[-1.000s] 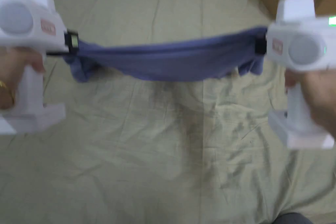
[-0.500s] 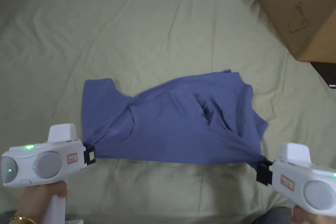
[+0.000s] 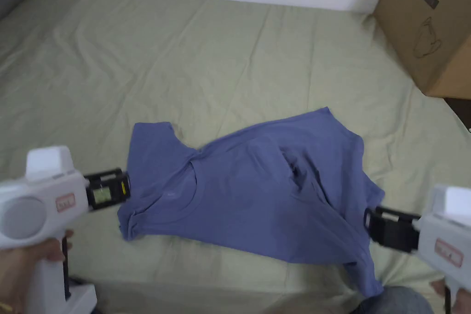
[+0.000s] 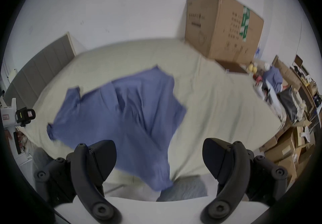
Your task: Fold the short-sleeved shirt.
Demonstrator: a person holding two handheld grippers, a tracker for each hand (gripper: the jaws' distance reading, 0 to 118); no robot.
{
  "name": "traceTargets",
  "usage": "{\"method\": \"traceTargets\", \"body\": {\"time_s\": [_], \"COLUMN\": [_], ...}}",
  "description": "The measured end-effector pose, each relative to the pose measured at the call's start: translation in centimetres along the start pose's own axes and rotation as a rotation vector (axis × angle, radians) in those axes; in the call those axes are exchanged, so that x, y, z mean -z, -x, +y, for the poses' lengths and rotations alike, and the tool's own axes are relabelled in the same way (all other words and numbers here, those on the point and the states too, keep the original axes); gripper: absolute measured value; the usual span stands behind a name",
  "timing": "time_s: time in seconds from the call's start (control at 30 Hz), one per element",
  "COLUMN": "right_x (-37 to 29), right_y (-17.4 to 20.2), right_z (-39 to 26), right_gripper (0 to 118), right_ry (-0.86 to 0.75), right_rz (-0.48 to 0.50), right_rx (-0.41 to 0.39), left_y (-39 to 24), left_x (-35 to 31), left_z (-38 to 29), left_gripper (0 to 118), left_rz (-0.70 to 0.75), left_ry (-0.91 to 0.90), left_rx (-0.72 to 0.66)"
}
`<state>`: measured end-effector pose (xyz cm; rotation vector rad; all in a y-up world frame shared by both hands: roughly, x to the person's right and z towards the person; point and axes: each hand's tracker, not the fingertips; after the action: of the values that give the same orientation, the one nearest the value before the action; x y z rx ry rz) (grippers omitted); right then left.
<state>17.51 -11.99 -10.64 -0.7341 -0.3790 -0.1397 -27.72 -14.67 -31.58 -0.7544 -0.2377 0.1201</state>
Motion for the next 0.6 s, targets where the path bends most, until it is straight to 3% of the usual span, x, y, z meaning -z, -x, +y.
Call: {"method": "traceTargets", "body": {"time_s": [0.23,0.4,0.47,0.5,0.53,0.57,0.6], "right_x": [-4.8,-5.6,-5.4,-5.4,-5.5,-5.3,-5.3], "right_y": [1.4,3.2,4.1,4.4,5.1,5.0,5.3], "right_z": [6.3,6.5,5.9,5.7,5.3,5.1,4.9], "right_gripper": [109,112,110,104,95,78,45], "right_ry": [-0.440,-0.603,-0.543,-0.539,-0.521,-0.521,-0.516], "right_rz": [-0.016,-0.063,-0.040,-0.032,0.076,0.075,0.078], "right_rx": [0.048,0.052,0.036,0.033,0.047,0.039,0.035], "left_y": [-2.9,-6.1,-7.1,-7.4,-7.7,-8.0,-8.2], "left_x": [-4.9,-6.1,-6.1,-6.3,-6.4,-6.3,-6.1], "left_z": [5.9,5.5,4.6,4.2,3.9,3.6,3.3], "left_gripper": [118,118,112,100,83,64,33], "left_rz": [0.059,0.089,0.076,0.053,0.041,0.040,0.037], "left_ry": [-0.424,-0.526,-0.539,-0.535,-0.526,-0.521,-0.512], "left_rx": [0.058,0.194,0.223,0.246,0.257,0.264,0.271]}}
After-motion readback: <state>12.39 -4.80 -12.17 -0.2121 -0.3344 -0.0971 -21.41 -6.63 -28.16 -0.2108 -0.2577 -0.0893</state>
